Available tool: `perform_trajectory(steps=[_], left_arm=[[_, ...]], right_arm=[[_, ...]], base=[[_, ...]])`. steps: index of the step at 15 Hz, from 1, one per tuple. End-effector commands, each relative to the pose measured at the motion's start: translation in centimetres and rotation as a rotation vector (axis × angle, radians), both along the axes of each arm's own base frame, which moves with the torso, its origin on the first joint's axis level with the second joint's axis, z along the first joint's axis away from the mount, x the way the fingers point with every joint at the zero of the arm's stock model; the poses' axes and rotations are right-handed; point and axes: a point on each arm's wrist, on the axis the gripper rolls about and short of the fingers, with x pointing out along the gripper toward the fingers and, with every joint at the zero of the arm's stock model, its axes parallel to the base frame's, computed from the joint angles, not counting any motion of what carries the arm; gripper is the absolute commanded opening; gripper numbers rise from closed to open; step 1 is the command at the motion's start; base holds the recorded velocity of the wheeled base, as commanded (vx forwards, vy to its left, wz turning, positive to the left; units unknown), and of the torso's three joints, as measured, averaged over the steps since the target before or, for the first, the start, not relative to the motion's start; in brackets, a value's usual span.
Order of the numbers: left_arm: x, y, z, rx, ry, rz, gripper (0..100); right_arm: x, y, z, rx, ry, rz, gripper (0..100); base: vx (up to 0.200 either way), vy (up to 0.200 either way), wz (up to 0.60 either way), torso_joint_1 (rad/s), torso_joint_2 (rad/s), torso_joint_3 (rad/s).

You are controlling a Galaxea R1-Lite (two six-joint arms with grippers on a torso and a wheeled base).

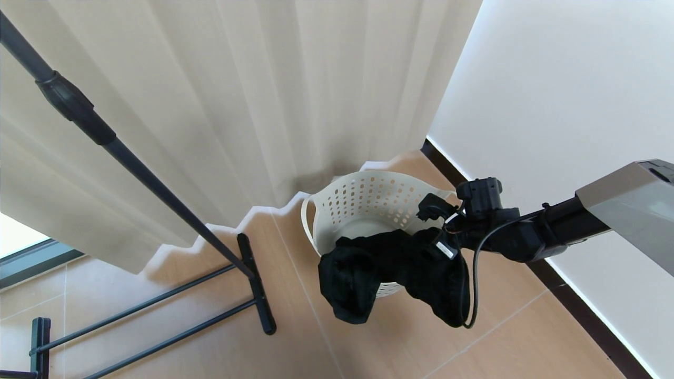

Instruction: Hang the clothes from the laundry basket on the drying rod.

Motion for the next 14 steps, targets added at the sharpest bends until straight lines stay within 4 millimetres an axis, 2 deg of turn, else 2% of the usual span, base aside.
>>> perform_trajectory(steps=[1,5,11,12,14], left_arm=[[0.01,0.00,0.00,0.000,0.001,0.000,100],[0.01,0.00,0.00,0.000,0.001,0.000,100],[0.01,0.00,0.00,0.000,0.001,0.000,100],[0.01,0.00,0.00,0.000,0.001,0.000,100],[0.01,0.00,0.00,0.000,0.001,0.000,100]], right_arm=[[0.09,0.03,-0.22,0.000,0.004,0.000,100],[0.63,0.17,-0.89,0.005,-0.015,0.000,100],[0.66,0.20,-0.85,0.027,-0.026,-0.002,100],[0.65,0.21,-0.85,0.032,-0.025,0.000,0],[0.64,0.23,-0.86,0.038,-0.022,0.006,0]], base=[[0.000,0.000,0.00,0.000,0.00,0.000],[0.000,0.000,0.00,0.000,0.00,0.000],[0.000,0.000,0.00,0.000,0.00,0.000],[0.000,0.000,0.00,0.000,0.00,0.000],[0.000,0.000,0.00,0.000,0.00,0.000]])
